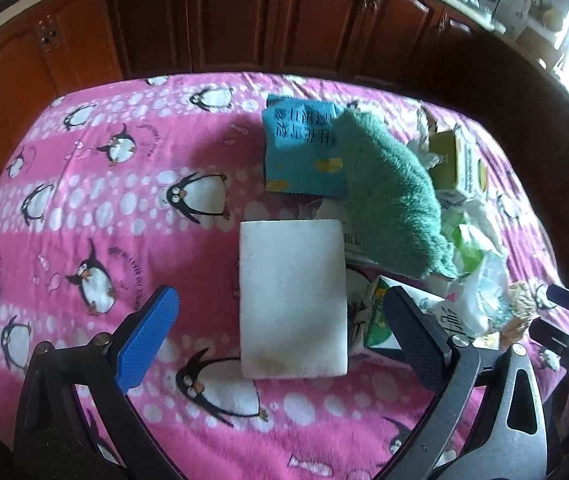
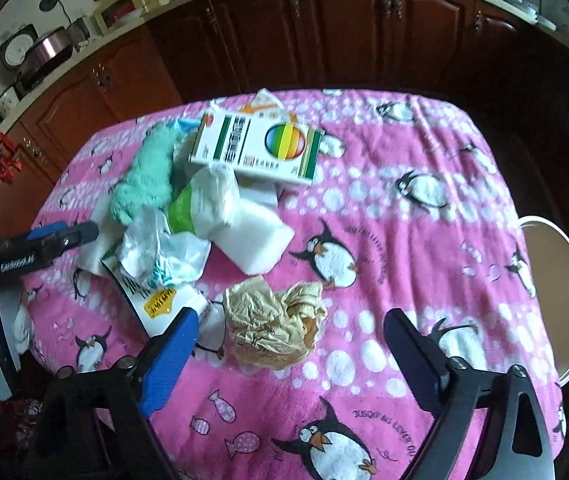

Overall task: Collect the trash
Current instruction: 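Grasp the white sponge with the left tool while the right tool grasps crumpled tan paper, then carry both items over the white bucket and open both tools to drop them, then return both tools to the table and grasp the green towel with the left tool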

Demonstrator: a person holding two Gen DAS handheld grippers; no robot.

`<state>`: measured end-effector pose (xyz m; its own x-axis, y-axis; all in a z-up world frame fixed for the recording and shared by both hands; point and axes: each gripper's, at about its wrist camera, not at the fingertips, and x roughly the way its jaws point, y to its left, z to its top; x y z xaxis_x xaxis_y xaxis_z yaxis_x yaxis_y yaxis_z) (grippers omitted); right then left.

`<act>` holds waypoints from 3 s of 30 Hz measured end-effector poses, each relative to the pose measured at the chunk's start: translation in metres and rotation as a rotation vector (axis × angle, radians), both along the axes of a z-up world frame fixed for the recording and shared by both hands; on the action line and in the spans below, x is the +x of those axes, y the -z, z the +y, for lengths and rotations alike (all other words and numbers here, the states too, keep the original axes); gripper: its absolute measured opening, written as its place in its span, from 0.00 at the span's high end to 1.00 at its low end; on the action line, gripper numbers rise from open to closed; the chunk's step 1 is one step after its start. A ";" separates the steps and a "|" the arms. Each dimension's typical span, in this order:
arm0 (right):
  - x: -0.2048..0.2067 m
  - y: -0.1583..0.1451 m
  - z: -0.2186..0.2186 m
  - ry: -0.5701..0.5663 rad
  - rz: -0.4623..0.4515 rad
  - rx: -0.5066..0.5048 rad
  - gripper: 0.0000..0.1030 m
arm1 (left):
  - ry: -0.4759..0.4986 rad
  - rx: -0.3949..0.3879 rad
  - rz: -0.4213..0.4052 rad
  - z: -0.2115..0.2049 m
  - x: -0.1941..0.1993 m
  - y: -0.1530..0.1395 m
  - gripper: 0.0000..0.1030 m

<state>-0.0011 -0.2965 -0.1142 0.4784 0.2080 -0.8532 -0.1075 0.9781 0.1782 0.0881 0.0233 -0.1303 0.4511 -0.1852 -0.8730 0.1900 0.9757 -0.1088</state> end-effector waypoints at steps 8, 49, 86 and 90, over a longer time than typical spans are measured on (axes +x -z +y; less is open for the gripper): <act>0.009 0.024 -0.006 0.002 0.064 0.131 0.66 | 0.030 -0.003 0.081 -0.004 0.009 0.013 0.46; -0.042 0.011 -0.309 0.644 -0.032 0.008 0.73 | 0.618 -0.204 0.114 -0.414 -0.021 -0.024 0.46; -0.035 -0.026 -0.231 0.518 -0.111 0.052 0.46 | 0.440 -0.098 -0.161 -0.291 -0.048 -0.068 0.29; -0.031 -0.035 -0.202 0.452 -0.133 0.073 0.39 | 0.402 -0.106 -0.155 -0.264 -0.054 -0.076 0.29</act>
